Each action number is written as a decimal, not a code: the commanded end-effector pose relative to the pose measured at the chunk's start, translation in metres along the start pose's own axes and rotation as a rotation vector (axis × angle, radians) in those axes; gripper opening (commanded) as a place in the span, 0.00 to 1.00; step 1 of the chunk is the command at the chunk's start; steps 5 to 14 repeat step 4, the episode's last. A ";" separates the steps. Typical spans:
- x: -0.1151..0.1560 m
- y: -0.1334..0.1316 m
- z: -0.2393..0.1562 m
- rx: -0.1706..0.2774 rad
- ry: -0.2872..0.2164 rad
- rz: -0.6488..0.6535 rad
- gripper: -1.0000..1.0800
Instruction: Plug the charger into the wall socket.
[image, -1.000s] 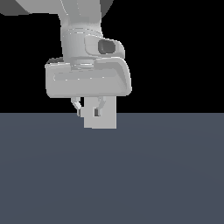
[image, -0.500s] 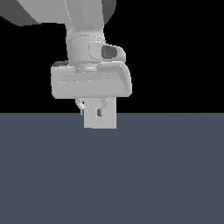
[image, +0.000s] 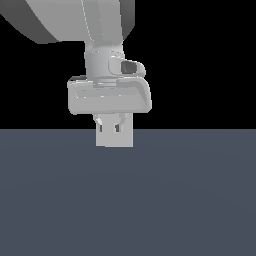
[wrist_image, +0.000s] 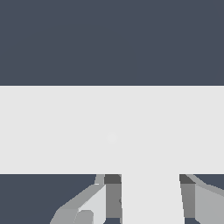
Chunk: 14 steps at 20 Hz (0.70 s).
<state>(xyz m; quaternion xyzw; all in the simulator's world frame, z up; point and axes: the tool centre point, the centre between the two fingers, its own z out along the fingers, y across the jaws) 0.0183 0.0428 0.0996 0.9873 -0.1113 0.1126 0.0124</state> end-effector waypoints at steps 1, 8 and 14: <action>0.003 0.000 0.000 0.000 0.000 -0.001 0.00; 0.003 -0.001 0.000 0.000 0.001 -0.001 0.00; 0.003 -0.001 0.000 0.000 0.001 -0.001 0.00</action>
